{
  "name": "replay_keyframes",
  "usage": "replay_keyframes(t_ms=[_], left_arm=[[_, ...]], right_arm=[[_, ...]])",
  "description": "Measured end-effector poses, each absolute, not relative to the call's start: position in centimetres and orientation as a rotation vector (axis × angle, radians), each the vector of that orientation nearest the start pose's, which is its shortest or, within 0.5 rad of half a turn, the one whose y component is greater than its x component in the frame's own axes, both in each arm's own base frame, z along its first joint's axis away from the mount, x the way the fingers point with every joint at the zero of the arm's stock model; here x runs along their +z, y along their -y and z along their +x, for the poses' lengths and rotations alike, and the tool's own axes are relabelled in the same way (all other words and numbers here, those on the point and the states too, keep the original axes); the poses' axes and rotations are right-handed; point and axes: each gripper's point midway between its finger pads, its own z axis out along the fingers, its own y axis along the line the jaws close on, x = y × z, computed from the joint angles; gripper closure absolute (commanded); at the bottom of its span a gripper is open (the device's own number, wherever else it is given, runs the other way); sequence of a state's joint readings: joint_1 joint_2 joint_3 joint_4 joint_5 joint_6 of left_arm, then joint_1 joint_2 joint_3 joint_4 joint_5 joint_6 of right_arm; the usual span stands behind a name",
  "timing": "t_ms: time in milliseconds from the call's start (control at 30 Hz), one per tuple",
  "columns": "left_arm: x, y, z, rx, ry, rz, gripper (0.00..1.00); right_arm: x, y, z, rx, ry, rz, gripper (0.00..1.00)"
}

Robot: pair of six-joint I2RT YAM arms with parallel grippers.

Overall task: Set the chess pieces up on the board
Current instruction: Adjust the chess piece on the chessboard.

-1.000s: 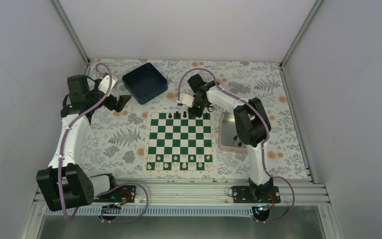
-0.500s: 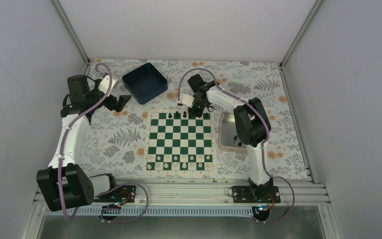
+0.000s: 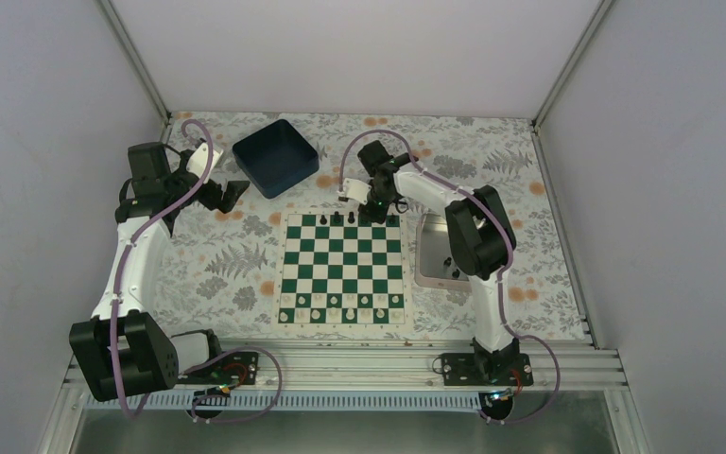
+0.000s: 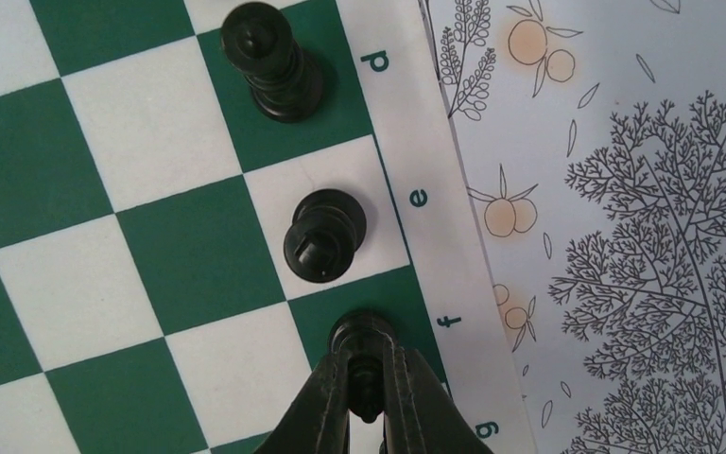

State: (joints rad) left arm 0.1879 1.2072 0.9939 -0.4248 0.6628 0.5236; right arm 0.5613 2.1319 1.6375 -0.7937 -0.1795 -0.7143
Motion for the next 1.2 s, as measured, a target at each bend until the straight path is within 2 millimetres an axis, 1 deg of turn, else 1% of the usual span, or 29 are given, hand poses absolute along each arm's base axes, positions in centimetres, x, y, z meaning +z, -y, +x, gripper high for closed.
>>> replay_keyframes(t_ms=[233,567,767,867,1067,1133,1200], left_arm=[[24.23,3.92,36.02,-0.301,-1.955,0.69,0.0],[24.23,3.92,36.02,-0.301,-1.955,0.69,0.0],[24.23,3.92,36.02,-0.301,-1.955,0.69,0.0],[24.24,3.92,36.02,-0.301,-1.954,0.69,0.0],[24.24,3.92,36.02,-0.301,-1.955,0.69,0.0],[24.23,3.92,36.02,-0.301,-1.955,0.69,0.0],[24.24,3.92,36.02,-0.301,-1.955,0.69,0.0]], right_arm=[[4.59,-27.6,38.3,0.222,-2.255,-1.714,0.9],[4.62,-27.59,38.27,0.222,-2.256,-1.714,0.9],[4.51,-27.54,38.19,0.223,-2.259,-1.715,0.88],[4.28,-27.42,37.99,0.225,-2.267,-1.718,0.83],[4.27,-27.42,38.03,0.225,-2.271,-1.711,0.62],[4.32,-27.24,38.2,0.225,-2.274,-1.703,0.57],[4.6,-27.06,38.35,0.224,-2.275,-1.692,0.55]])
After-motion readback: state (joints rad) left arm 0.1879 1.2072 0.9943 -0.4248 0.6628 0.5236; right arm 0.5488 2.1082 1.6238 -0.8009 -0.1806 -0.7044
